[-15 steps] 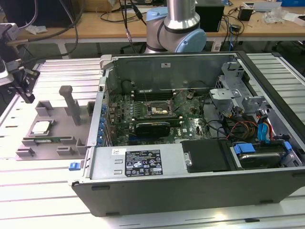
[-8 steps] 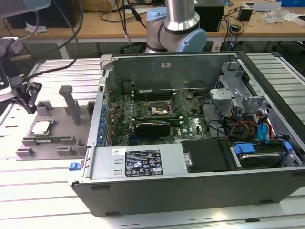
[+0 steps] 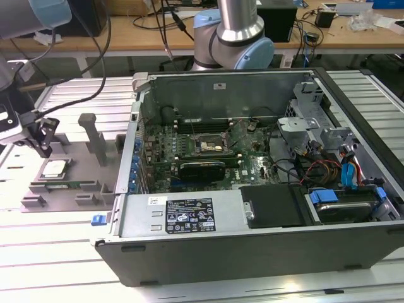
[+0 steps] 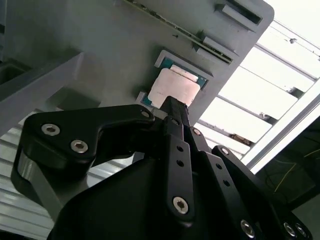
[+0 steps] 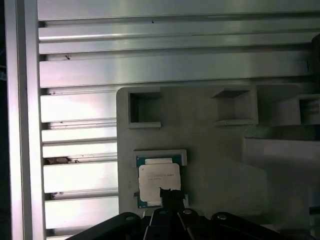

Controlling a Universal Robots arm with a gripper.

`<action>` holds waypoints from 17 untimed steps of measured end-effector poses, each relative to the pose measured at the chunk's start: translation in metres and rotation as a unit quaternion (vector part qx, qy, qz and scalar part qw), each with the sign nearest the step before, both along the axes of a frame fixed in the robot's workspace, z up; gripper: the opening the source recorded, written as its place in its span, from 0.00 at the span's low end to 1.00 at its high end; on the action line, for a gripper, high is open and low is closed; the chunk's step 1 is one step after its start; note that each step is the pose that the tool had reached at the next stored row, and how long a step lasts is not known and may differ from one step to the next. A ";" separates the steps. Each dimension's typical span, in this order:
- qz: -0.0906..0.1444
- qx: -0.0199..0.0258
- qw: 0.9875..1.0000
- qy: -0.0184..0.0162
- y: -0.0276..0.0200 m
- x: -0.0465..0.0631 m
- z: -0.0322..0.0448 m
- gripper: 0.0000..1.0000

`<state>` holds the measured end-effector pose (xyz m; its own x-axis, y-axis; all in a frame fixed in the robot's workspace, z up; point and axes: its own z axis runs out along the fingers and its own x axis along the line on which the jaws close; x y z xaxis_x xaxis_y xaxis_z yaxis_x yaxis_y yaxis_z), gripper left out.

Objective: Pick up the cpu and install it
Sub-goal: 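Pick up the cpu and move it towards the insertion slot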

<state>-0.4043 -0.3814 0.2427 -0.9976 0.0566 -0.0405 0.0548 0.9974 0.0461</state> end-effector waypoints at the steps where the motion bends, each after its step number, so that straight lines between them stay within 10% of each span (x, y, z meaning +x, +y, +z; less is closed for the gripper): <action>1: 0.002 0.000 1.000 0.000 -0.0002 0.000 -0.0018 0.11; 17: 0.022 0.000 1.000 -0.001 -0.0005 -0.001 -0.0189 0.11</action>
<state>-0.4054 -0.3820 0.2238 -0.9990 0.0137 -0.0431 0.0117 0.9989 0.0462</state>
